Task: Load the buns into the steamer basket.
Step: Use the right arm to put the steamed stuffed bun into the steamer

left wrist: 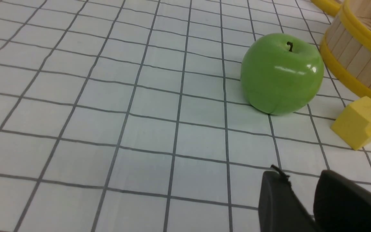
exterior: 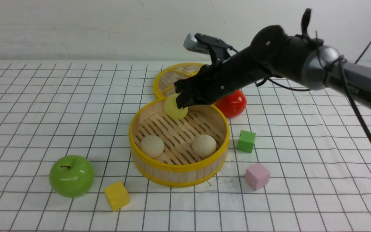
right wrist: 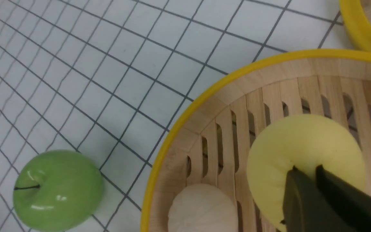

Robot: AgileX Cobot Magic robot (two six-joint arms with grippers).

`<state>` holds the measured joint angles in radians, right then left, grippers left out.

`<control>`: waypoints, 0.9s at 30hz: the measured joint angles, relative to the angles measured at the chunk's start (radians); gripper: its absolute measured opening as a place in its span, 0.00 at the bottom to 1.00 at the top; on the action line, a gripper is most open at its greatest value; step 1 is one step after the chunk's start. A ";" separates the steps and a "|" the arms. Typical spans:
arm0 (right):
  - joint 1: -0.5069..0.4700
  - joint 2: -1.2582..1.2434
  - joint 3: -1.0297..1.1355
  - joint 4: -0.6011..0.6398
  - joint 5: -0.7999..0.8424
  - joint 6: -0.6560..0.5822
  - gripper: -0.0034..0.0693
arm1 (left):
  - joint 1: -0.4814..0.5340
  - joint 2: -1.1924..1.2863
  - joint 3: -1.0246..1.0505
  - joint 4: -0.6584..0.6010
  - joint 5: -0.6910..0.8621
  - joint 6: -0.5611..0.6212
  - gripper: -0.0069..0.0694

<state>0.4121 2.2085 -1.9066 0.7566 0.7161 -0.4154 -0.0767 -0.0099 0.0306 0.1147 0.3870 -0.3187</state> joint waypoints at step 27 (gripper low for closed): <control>-0.046 -0.121 0.000 -0.184 0.192 0.145 0.55 | 0.000 0.000 0.000 0.000 0.000 0.000 0.34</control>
<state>0.3663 2.0872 -1.9066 0.5721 0.9078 -0.2708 -0.0767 -0.0099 0.0306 0.1147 0.3870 -0.3187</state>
